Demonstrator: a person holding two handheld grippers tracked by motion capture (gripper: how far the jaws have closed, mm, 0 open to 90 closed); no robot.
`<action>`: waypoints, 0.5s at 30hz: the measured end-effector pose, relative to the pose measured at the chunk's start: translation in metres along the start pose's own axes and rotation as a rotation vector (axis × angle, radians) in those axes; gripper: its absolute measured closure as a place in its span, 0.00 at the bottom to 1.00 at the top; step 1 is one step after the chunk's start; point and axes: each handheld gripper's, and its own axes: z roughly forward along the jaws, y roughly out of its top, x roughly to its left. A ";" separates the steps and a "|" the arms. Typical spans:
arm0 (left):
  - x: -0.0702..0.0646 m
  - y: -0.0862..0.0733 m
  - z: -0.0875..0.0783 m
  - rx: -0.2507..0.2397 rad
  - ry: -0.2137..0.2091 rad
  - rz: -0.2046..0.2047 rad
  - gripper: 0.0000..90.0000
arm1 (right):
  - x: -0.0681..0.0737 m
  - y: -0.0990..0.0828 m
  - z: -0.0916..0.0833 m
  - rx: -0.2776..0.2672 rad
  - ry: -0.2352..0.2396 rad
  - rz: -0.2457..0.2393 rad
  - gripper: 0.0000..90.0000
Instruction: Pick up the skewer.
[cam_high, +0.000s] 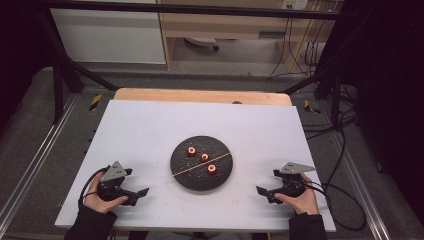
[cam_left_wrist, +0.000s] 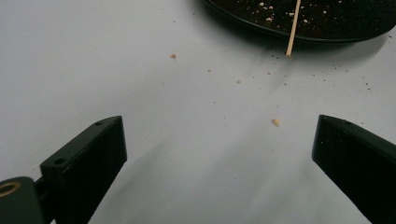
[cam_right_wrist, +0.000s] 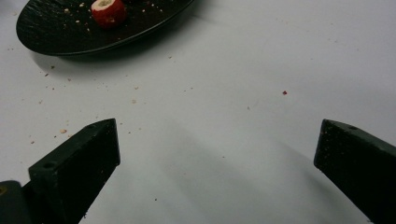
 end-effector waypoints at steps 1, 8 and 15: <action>0.000 0.000 0.000 -0.001 -0.001 0.001 0.03 | 0.000 0.000 0.000 0.004 0.000 -0.001 0.01; -0.002 0.003 -0.001 -0.004 -0.011 0.007 0.03 | 0.000 0.000 0.000 -0.002 0.000 0.001 0.01; -0.007 0.008 -0.001 -0.001 -0.017 0.020 0.03 | 0.002 0.001 0.000 0.001 0.000 0.000 0.01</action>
